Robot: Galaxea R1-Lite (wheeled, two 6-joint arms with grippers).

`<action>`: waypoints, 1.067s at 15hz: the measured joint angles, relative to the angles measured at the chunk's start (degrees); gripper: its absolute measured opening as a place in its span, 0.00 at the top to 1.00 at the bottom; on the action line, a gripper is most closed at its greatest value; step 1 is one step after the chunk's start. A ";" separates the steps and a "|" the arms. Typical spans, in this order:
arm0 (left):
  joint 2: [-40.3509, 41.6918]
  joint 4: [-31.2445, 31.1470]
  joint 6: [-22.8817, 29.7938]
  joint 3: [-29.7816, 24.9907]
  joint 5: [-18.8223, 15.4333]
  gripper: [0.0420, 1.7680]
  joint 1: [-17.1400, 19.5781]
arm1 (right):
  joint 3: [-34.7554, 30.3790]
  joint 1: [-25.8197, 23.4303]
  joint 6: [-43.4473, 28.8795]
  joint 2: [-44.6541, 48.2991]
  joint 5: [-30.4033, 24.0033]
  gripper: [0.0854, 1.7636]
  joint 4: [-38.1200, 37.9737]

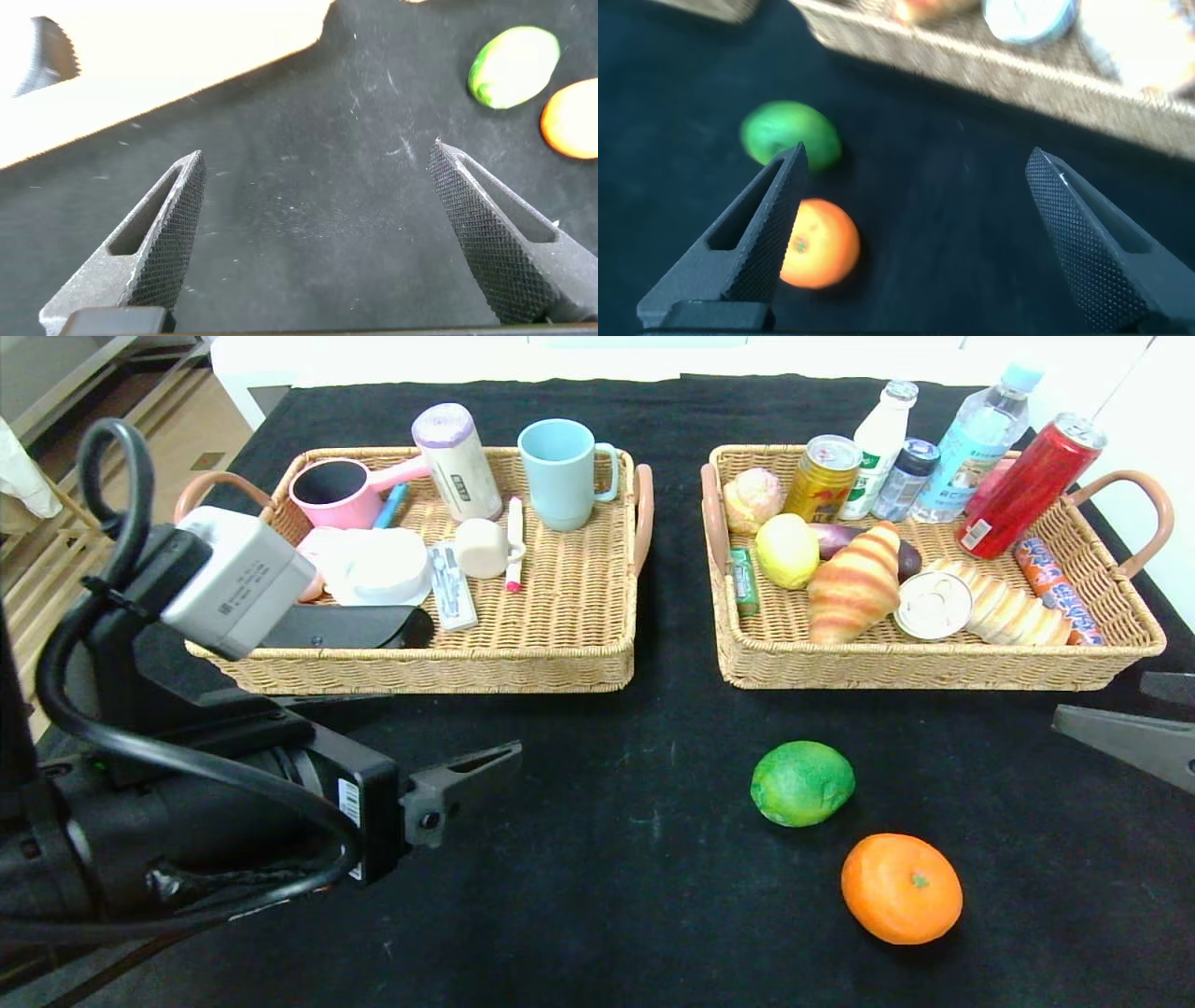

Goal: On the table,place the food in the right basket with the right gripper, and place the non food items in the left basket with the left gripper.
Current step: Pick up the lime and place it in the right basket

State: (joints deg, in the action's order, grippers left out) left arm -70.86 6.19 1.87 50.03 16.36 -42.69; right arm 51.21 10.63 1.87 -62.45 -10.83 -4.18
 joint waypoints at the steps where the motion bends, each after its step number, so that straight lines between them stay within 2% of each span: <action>1: 0.55 0.00 -0.22 -0.01 0.01 0.03 0.24 | 2.23 2.10 -0.90 -1.16 4.13 0.03 -2.65; 4: 1.52 0.00 -0.35 -0.01 0.01 0.03 0.46 | 12.02 10.78 -5.63 -6.89 17.02 0.03 -13.37; 7: 1.82 -0.09 -0.39 -0.09 -0.05 0.03 0.48 | 22.88 20.54 -14.43 -14.49 23.25 0.03 -27.08; 10: 1.63 -0.24 -0.38 -0.26 -0.54 0.03 0.37 | 30.62 26.93 -20.96 -21.70 25.49 0.03 -34.23; 12: 1.44 -0.27 -0.35 -0.34 -1.73 0.03 0.37 | 34.26 28.78 -23.49 -26.08 25.70 0.03 -36.97; 16: 1.38 -0.27 -0.39 -0.56 -2.06 0.03 0.33 | 39.14 30.51 -26.94 -33.57 25.76 0.03 -39.08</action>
State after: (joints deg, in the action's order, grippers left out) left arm -69.49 5.92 1.48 49.47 14.30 -42.36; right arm 90.36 41.14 -25.08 -96.03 14.93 -43.26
